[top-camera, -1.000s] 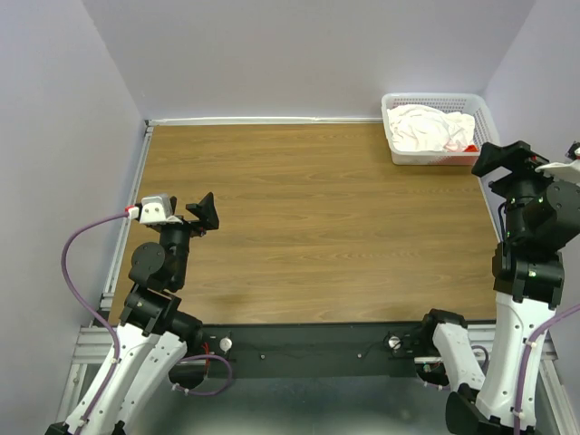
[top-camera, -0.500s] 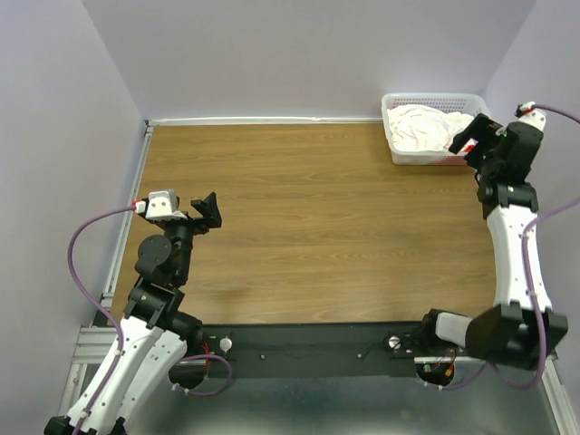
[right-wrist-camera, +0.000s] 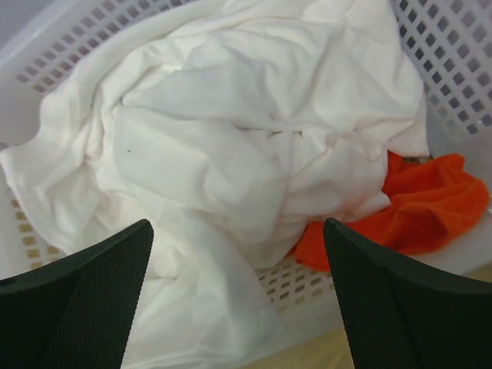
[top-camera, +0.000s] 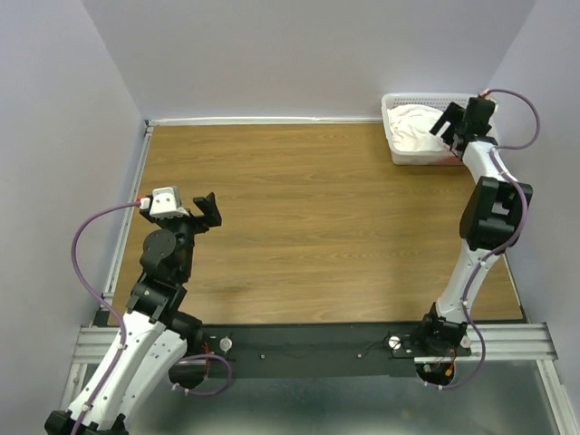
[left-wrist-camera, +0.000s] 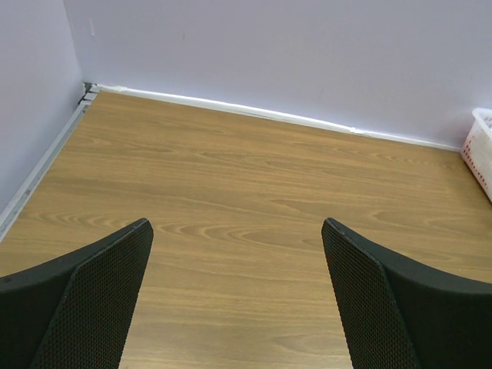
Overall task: Fold and stack the t-shirts
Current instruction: Grab the tshirt from the pile
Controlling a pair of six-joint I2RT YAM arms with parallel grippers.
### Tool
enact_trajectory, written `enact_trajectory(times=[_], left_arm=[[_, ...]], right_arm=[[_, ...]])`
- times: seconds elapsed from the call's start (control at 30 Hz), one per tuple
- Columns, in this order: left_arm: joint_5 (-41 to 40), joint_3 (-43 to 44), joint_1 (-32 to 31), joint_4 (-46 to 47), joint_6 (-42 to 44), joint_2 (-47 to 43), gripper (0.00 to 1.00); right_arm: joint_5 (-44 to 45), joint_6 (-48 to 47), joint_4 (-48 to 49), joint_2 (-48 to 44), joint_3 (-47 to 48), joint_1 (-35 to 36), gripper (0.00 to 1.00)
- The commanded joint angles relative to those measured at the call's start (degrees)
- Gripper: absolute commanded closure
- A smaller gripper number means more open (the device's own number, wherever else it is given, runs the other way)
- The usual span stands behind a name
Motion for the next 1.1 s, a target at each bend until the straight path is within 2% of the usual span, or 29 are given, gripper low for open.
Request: enact_trajectory(times=[0.0,0.13,0.2,0.3,0.33,0.43,0.47,0.57,0.8,1.07], left_arm=[[-2.42,-0.71,0.42,0.39,0.73,-0.17,0.02],[-2.68,-0.80,0.42,0.74,1.35,0.79,0.02],[-2.86,-0.71,0.42,0.83,1.52,1.67,0.02],[-3.04,-0.89,0.34,1.09,1.61,2.46,0.02],[-3.04,-0.80,0.42,1.09,1.61,2.64,0.02],[-2.42,-0.62,0.42,1.27,1.87,2.91,0.02],[-2.25,-0.62,0.34,1.27,1.96,2.99,0.02],[-1.19,-0.54,0.34,1.45,1.88,3.08,0.02],[0.13,-0.36,0.34,1.36,0.56,2.73,0.02],[3.55,-0.80,0.34,2.41,-1.55,-1.13,0.02]], right_arm=[[-2.36,1.30,1.06,8.91,8.91,0.05,0.05],[-6.32,0.69,1.06,14.98,15.24,0.14,0.11],[-8.78,0.16,1.06,16.92,17.54,0.14,0.20],[-12.38,-0.45,1.06,19.57,21.67,0.14,0.44],[-13.78,-0.37,0.98,20.01,22.81,0.23,0.61],[-14.58,-0.45,0.98,19.57,23.26,0.58,0.81],[-14.59,-0.45,0.98,19.14,23.00,0.75,0.97],[-15.46,-0.10,0.89,16.24,21.94,1.46,1.00],[-14.67,-1.24,0.80,2.36,20.89,6.20,1.00],[-15.89,-0.89,0.80,-20.20,21.42,8.05,0.99]])
